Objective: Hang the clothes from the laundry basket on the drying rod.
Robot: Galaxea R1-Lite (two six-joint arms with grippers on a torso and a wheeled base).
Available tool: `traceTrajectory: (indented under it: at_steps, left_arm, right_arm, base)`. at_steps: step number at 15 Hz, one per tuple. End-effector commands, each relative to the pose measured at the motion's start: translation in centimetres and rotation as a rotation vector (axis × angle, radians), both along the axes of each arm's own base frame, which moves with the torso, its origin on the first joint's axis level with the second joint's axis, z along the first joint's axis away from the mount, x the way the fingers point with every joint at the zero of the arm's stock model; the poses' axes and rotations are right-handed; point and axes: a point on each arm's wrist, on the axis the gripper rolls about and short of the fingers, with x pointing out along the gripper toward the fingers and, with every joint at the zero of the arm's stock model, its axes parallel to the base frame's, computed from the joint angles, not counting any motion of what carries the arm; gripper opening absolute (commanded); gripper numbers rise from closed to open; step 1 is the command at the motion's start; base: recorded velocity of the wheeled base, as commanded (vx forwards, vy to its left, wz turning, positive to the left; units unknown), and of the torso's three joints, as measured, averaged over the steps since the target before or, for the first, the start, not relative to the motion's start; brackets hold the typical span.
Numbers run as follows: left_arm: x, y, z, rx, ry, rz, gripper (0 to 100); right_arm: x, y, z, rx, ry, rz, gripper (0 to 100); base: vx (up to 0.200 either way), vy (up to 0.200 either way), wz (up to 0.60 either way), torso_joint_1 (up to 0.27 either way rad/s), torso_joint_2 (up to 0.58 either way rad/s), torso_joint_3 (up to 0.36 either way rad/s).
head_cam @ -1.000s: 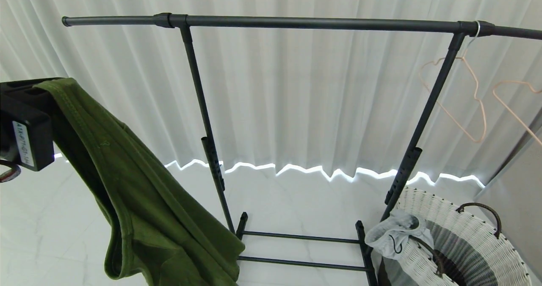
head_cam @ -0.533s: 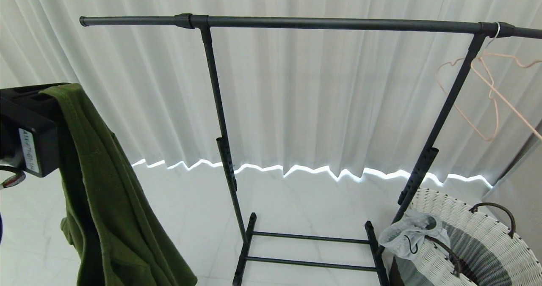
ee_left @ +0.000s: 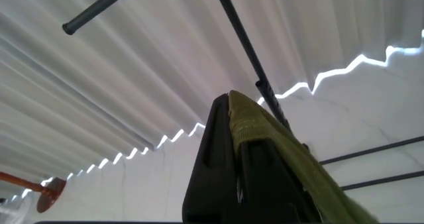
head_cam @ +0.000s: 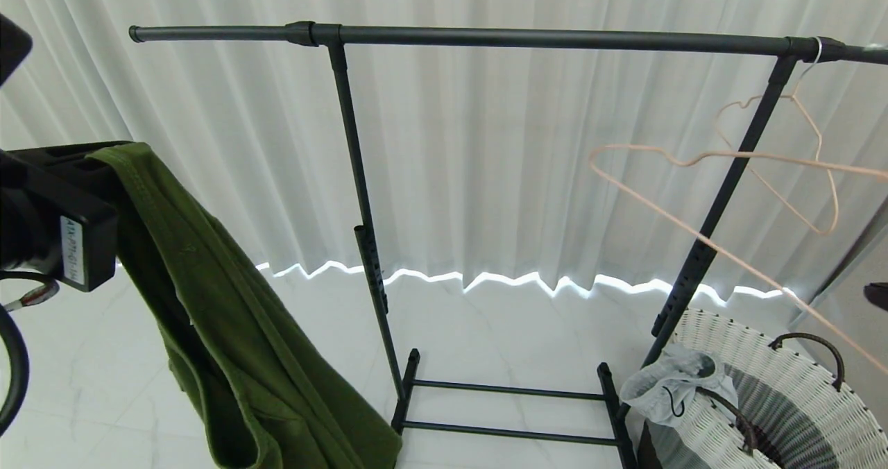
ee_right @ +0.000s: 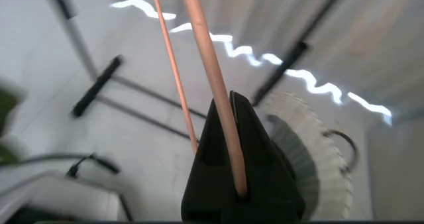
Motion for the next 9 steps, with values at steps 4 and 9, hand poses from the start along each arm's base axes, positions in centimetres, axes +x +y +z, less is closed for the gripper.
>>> traceTrajectory:
  at_steps: [4,9]
  left_arm:
    - [2.6,-1.8,-0.9,0.031,0.068,0.008,0]
    - [7.1,-5.1,-2.0,-0.101,0.158,0.036,0]
  right_arm:
    - [0.1,4.6,-1.8,-0.057,0.138,0.375,0]
    - [-2.3,7.3,-1.8,0.042,0.243,0.607,0]
  base:
    - [0.0,0.0,0.0,0.0,0.0,0.0]
    - [0.0,0.0,0.0,0.0,0.0,0.0]
